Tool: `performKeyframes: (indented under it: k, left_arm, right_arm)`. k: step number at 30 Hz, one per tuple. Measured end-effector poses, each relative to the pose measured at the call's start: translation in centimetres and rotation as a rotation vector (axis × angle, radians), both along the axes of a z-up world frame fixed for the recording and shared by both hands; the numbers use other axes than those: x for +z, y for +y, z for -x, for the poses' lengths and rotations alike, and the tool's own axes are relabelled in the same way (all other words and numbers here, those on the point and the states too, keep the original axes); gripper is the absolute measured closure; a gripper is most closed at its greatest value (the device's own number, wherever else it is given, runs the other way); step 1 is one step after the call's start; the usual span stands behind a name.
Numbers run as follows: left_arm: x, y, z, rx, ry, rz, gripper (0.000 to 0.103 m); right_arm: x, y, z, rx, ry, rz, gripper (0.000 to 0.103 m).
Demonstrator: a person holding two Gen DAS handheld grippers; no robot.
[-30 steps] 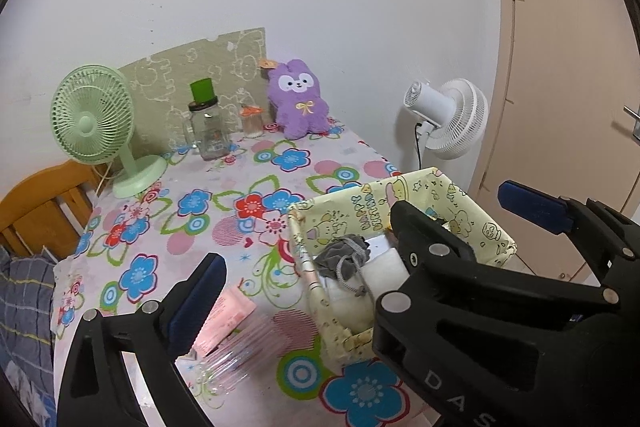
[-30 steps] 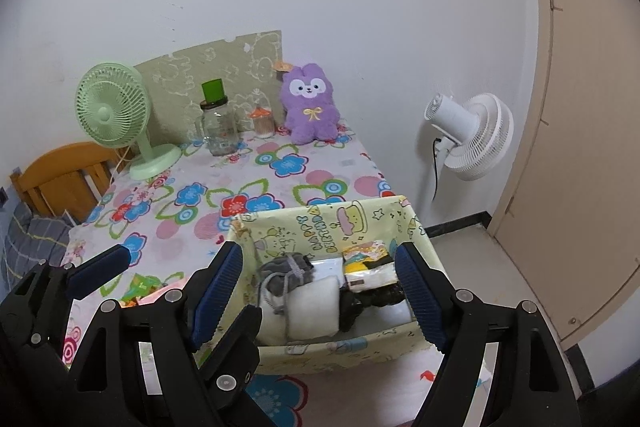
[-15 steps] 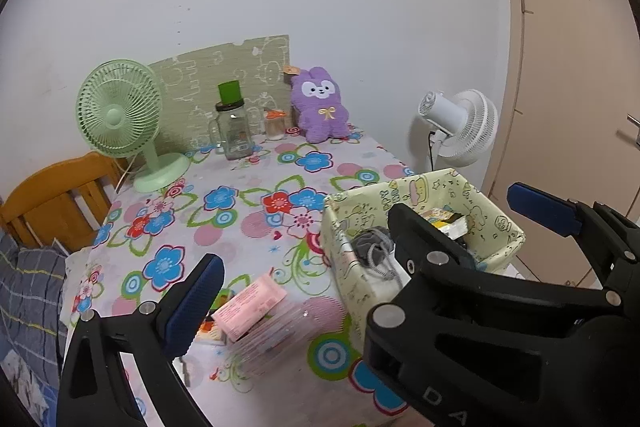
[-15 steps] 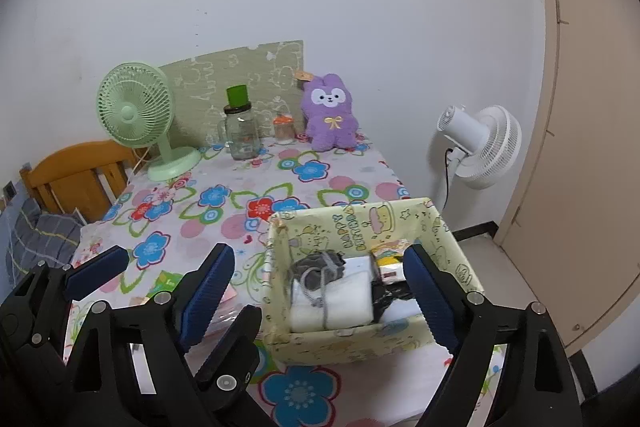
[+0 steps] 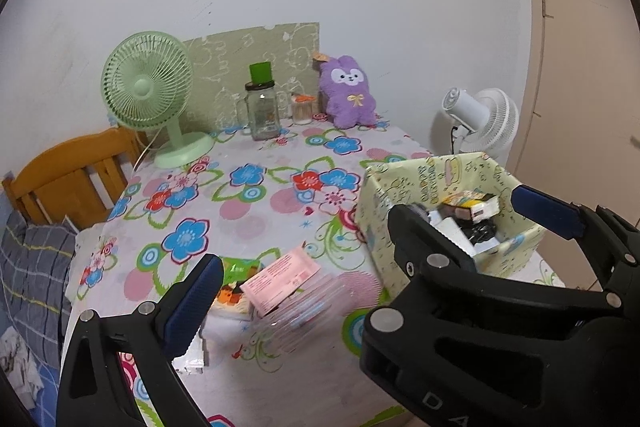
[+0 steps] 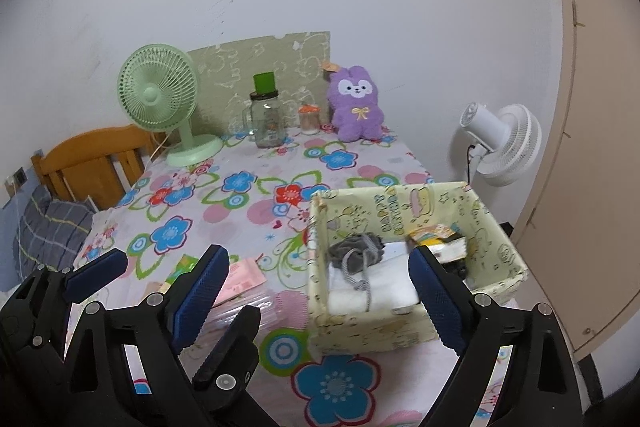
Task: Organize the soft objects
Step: 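Move the left tool to the white rolled cloth while the right tool approaches the clear straw bag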
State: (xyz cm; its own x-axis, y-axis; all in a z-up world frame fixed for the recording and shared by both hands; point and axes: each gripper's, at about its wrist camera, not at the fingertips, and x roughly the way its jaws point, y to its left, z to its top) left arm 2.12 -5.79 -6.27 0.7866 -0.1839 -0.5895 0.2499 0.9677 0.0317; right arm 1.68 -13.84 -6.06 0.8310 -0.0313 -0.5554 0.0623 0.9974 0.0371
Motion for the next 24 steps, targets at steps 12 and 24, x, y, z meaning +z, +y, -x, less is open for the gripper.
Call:
performKeyframes:
  k: [12,24]
  left_arm:
    - [-2.3,2.9,-0.1,0.05,0.024,0.002,0.001]
    - [-4.4,6.0,-0.9,0.117,0.077,-0.017,0.001]
  right_arm:
    - [-2.2,2.7,-0.4,0.061,0.004,0.0,0.01]
    - [-4.4,5.9,-1.7,0.123,0.048,-0.008,0.01]
